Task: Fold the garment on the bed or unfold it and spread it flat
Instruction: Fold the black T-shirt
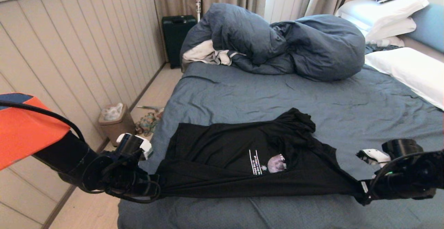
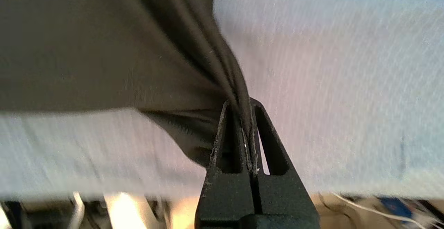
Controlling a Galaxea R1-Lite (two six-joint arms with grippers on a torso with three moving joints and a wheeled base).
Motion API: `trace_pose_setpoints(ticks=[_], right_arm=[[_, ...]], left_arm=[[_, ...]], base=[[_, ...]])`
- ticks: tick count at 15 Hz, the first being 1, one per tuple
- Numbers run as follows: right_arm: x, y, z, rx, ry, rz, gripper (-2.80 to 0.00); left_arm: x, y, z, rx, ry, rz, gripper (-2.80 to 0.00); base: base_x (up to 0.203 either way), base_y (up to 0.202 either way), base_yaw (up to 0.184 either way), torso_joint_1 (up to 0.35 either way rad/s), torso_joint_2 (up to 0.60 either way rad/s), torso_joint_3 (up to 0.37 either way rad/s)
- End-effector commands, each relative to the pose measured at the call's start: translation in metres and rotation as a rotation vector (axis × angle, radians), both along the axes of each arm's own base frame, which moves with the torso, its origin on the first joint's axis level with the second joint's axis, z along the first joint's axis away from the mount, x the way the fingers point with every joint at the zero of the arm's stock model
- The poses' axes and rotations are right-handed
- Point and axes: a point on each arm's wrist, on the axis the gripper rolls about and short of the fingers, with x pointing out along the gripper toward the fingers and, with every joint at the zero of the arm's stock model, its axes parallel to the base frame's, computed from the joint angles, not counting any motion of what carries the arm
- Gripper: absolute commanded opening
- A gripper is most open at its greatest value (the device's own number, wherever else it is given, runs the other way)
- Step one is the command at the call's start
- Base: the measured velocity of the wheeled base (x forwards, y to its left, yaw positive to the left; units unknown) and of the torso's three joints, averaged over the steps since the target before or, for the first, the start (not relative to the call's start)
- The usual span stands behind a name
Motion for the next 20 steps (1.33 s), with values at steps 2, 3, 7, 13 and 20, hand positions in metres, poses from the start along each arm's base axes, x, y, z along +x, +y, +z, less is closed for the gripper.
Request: trace_pose_setpoints(ticks=[2,3,7,13,20], right_arm=[[-0.008,-0.004,0.007,-0.018,0.019,0.023,-2.8],[-0.011,-0.005,0.009,-0.022,0.027,0.029,-2.8],[-0.02,-0.004,0.009,-0.019,0.081,0.05,-2.8],[-0.023,-0.003,0.002,-0.02,0.115,0.072,-2.8],[-0.024,-0.003,0.0,-0.022,0.121,0.077,0.0]], left_arm=[[-0.003,0.007,0.005,0.001,-0.015,0.004,-2.8],[-0.005,0.009,0.004,0.01,-0.007,-0.009,-2.8],[-0.017,0.011,-0.006,0.027,0.033,-0.029,-2.8],[-0.02,0.01,-0.009,0.028,0.047,-0.034,-2.8],[-0.028,0.007,-0.012,0.033,0.031,-0.057,0.0]], base=[[0.0,0.0,0.0,0.0,0.0,0.0],[0.0,0.0,0.0,0.0,0.0,0.0],[0.0,0.0,0.0,0.0,0.0,0.0],[0.0,0.0,0.0,0.0,0.0,0.0],[0.0,0.0,0.0,0.0,0.0,0.0]])
